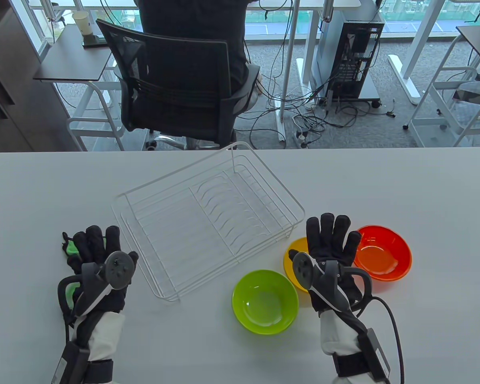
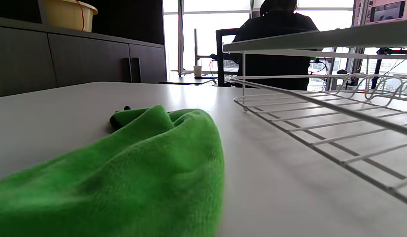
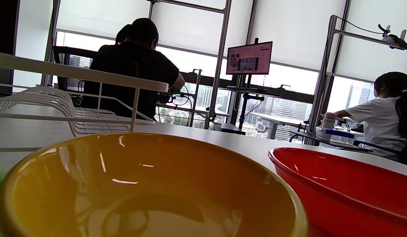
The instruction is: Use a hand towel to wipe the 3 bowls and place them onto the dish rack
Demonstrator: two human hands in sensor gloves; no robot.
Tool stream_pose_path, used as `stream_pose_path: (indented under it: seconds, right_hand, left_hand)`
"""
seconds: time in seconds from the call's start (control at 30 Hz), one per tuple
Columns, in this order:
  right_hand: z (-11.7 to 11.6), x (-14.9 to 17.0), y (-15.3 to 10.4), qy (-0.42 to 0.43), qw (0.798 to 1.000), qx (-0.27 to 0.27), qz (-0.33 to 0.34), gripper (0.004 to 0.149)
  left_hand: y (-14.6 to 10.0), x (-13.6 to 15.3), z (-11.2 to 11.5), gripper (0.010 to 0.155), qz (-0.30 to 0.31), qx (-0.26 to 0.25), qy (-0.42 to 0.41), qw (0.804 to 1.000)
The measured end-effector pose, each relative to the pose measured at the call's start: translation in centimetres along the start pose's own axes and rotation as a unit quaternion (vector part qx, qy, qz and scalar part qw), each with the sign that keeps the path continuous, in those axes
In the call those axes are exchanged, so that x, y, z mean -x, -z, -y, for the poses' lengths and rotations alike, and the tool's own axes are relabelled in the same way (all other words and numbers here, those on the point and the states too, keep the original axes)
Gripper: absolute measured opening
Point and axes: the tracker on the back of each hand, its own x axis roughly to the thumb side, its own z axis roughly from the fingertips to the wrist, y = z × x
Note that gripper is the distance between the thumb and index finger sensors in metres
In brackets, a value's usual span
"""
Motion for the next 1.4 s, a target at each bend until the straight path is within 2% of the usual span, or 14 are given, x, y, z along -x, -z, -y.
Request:
stream_pose_path:
  seconds: [0.2,0.27,0.37,0.47,0.53,0.7,0.8,0.93,1.1,1.23,1.4]
  right_hand:
    - [0.0,-0.3,-0.1,0.002,1.000,-0.004,0.004,0.084]
    - [0.0,-0.4,-0.1,0.002,1.000,-0.006,0.005,0.084]
    - [0.0,-0.4,-0.1,0.001,1.000,-0.008,0.007,0.083]
    - [-0.1,-0.5,-0.1,0.002,1.000,-0.009,0.008,0.083]
    - [-0.1,-0.5,-0.2,0.000,1.000,-0.010,0.009,0.083]
    - [-0.1,-0.7,-0.2,-0.002,1.000,-0.010,0.012,0.083]
    - [0.0,-0.8,-0.2,-0.003,1.000,-0.007,0.016,0.083]
    - [0.1,-1.1,-0.3,-0.001,1.000,-0.004,0.022,0.082]
    - [0.3,-1.5,-0.5,-0.001,0.999,0.004,0.032,0.081]
    - [0.6,-2.0,-0.6,0.009,0.999,0.005,0.043,0.079]
    - [0.9,-2.8,-0.9,0.021,0.998,0.004,0.063,0.074]
  left_hand:
    - [1.2,3.7,3.3,0.081,-0.081,0.098,-0.048,0.991]
    - [1.6,4.2,4.4,0.082,-0.101,0.133,-0.043,0.985]
    - [2.0,4.8,6.1,0.083,-0.121,0.215,-0.024,0.969]
    - [2.1,5.0,7.1,0.082,-0.132,0.259,-0.022,0.956]
    - [2.1,4.9,6.9,0.082,-0.135,0.240,-0.024,0.961]
    - [2.3,3.6,6.1,0.080,-0.114,0.172,0.053,0.977]
    - [2.5,3.2,5.7,0.075,-0.106,0.132,0.060,0.984]
    - [2.3,4.1,5.4,0.063,-0.126,0.110,-0.035,0.985]
    - [1.8,5.5,3.9,0.052,-0.144,0.036,-0.176,0.973]
    - [1.3,5.5,1.9,0.049,-0.129,-0.036,-0.245,0.960]
    - [0.4,5.3,-0.4,0.048,-0.102,-0.104,-0.284,0.948]
